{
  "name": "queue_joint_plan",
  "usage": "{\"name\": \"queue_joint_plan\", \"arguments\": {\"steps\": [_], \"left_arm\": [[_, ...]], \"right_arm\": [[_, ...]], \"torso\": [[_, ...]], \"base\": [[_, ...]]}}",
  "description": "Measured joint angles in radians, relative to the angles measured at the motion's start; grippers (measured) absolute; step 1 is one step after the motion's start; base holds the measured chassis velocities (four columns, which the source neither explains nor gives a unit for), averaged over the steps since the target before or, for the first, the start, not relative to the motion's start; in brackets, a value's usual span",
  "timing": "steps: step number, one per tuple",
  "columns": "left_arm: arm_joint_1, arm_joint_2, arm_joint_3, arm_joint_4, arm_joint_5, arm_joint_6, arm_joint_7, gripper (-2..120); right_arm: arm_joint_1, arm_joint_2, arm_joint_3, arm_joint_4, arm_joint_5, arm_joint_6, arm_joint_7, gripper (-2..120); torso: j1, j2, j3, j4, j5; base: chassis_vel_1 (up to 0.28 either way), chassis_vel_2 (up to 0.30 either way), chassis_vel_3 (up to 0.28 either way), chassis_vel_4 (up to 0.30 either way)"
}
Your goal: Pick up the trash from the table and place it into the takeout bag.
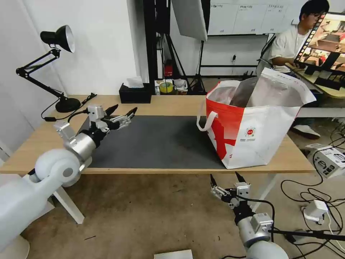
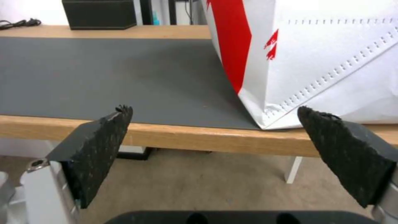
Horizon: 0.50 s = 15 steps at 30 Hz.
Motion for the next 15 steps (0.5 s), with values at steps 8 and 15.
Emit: {"name": "queue_joint_plan", "arguments": {"steps": [8,15], "left_arm": [[0.38,-0.119,-0.317,-0.023,0.155,-0.073,0.057,100],[0.552,-0.243,-0.424,-0.027,0.298,-0.129,0.079,100]], "right_arm": [[0.0,0.0,0.0,0.0,0.0,0.0,0.0,100],[0.0,0.0,0.0,0.0,0.0,0.0,0.0,100]], "torso": [[0.0,0.0,0.0,0.0002,0.0],[0.0,0.0,0.0,0.0001,0.0002]], "base": [[0.0,0.0,0.0,0.0],[0.0,0.0,0.0,0.0]]}}
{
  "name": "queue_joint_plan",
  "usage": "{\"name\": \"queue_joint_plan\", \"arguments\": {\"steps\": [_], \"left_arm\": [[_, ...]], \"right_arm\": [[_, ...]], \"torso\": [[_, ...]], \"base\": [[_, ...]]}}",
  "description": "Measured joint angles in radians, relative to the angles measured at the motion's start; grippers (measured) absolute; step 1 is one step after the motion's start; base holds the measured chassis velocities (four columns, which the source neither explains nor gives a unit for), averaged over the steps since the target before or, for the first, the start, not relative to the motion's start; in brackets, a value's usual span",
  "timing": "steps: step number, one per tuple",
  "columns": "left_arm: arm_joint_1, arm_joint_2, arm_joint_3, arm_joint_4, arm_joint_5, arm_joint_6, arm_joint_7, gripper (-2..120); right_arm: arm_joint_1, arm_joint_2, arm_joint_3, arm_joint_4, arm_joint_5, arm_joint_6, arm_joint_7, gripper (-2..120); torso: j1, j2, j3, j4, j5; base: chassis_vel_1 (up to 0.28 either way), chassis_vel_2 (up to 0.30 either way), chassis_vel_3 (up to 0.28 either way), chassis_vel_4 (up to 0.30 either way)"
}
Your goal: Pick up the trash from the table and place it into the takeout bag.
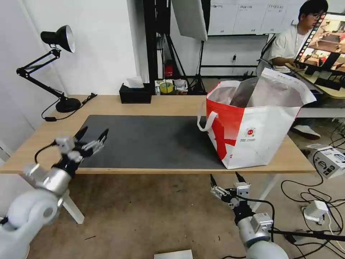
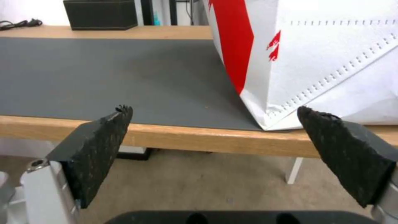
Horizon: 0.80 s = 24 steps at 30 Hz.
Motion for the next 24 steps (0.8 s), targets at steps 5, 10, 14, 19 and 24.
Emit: {"name": "queue_joint_plan", "arguments": {"steps": [5,10,14,19,24], "left_arm": [[0.06,-0.067,-0.039,0.005,0.071,-0.027,-0.001,100],[0.133,-0.157,-0.064,0.018,0.141,-0.059,-0.007,100],[0.165,-0.213,-0.061,0.027,0.188,-0.071,-0.008,100],[0.186,-0.25,-0.051,0.035,0.217,-0.059,-0.029,100],[0.198,-0.265,-0.044,0.051,0.231,-0.057,-0.032,100]], "right_arm": [[0.0,0.0,0.0,0.0,0.0,0.0,0.0,100],[0.0,0.0,0.0,0.0,0.0,0.0,0.0,100],[0.0,0.0,0.0,0.0,0.0,0.0,0.0,100],[0.0,0.0,0.0,0.0,0.0,0.0,0.0,100],[0.0,0.0,0.0,0.0,0.0,0.0,0.0,100]], "torso": [[0.0,0.0,0.0,0.0,0.0],[0.0,0.0,0.0,0.0001,0.0],[0.0,0.0,0.0,0.0001,0.0],[0.0,0.0,0.0,0.0,-0.0001],[0.0,0.0,0.0,0.0,0.0]], "base": [[0.0,0.0,0.0,0.0],[0.0,0.0,0.0,0.0],[0.0,0.0,0.0,0.0],[0.0,0.0,0.0,0.0],[0.0,0.0,0.0,0.0]]}}
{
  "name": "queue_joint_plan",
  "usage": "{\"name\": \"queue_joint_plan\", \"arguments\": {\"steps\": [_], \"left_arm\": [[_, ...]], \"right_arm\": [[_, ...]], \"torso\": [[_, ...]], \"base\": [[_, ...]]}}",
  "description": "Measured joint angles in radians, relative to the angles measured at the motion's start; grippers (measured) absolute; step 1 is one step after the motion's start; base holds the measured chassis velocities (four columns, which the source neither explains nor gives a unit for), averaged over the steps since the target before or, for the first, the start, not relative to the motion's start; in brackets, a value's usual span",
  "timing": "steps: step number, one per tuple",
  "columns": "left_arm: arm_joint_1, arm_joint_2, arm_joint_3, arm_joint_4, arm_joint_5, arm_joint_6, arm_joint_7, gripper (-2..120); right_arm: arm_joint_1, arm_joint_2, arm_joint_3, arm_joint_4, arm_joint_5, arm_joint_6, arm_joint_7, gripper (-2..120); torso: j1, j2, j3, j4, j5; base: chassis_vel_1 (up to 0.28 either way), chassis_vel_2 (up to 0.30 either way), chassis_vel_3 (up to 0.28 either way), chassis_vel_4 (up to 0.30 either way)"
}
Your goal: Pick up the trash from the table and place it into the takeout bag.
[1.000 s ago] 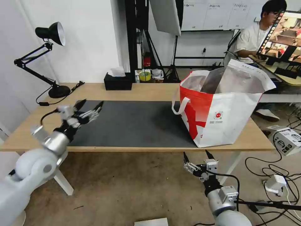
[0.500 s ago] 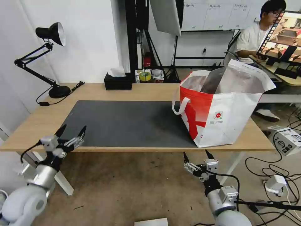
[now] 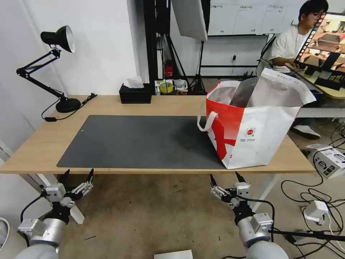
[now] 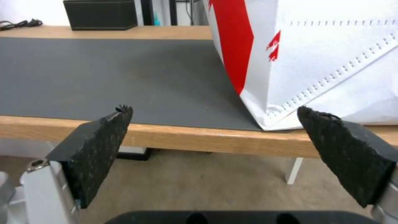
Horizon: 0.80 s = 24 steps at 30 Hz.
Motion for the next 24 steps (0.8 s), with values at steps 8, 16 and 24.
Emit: {"name": "queue_joint_plan", "arguments": {"steps": [8,16,24], "left_arm": [[-0.019,-0.013,0.031,0.016,-0.001,0.002,0.0,100],[-0.039,-0.01,0.043,0.025,0.002,0.006,-0.001,100],[-0.04,-0.009,0.043,0.025,0.002,0.007,-0.001,100]], "right_arm": [[0.0,0.0,0.0,0.0,0.0,0.0,0.0,100],[0.0,0.0,0.0,0.0,0.0,0.0,0.0,100],[0.0,0.0,0.0,0.0,0.0,0.0,0.0,100]], "torso": [[0.0,0.0,0.0,-0.0001,0.0],[0.0,0.0,0.0,0.0,0.0],[0.0,0.0,0.0,0.0,0.0]], "base": [[0.0,0.0,0.0,0.0],[0.0,0.0,0.0,0.0],[0.0,0.0,0.0,0.0]]}}
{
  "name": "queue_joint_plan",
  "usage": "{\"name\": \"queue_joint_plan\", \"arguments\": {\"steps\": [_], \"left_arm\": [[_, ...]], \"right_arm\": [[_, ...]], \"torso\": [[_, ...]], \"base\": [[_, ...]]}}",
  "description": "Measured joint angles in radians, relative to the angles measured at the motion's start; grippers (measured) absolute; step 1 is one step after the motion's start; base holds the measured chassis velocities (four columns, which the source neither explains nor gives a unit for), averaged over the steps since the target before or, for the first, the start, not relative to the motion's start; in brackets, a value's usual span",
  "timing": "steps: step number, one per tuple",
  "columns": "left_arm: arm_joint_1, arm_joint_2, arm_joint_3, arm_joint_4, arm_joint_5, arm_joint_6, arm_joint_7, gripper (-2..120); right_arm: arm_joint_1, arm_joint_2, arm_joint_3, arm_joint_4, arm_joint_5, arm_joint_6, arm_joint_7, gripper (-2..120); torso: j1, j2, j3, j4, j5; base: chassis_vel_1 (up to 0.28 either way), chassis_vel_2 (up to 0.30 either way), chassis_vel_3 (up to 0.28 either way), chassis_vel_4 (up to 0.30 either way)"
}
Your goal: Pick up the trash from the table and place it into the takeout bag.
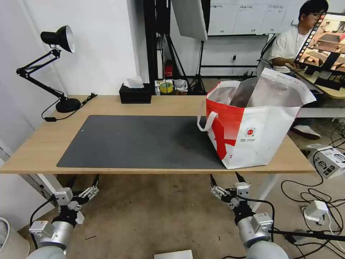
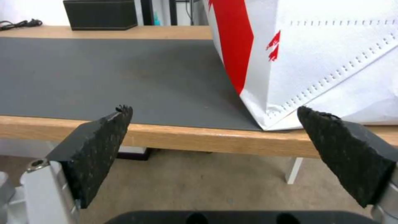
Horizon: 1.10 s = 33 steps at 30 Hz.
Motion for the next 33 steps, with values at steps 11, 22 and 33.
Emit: {"name": "queue_joint_plan", "arguments": {"steps": [11,22,33], "left_arm": [[0.0,0.001,0.0,0.0,0.0,0.001,0.0,100],[0.0,0.002,0.0,0.0,-0.001,0.001,0.0,100],[0.0,0.002,0.0,-0.001,-0.001,0.001,0.0,100]], "right_arm": [[0.0,0.0,0.0,0.0,0.0,0.0,0.0,100],[0.0,0.0,0.0,0.0,0.0,0.0,0.0,100],[0.0,0.0,0.0,0.0,0.0,0.0,0.0,100]], "torso": [[0.0,0.0,0.0,0.0,0.0],[0.0,0.0,0.0,0.0,0.0],[0.0,0.0,0.0,0.0001,0.0]], "base": [[0.0,0.0,0.0,0.0],[0.0,0.0,0.0,0.0],[0.0,0.0,0.0,0.0]]}}
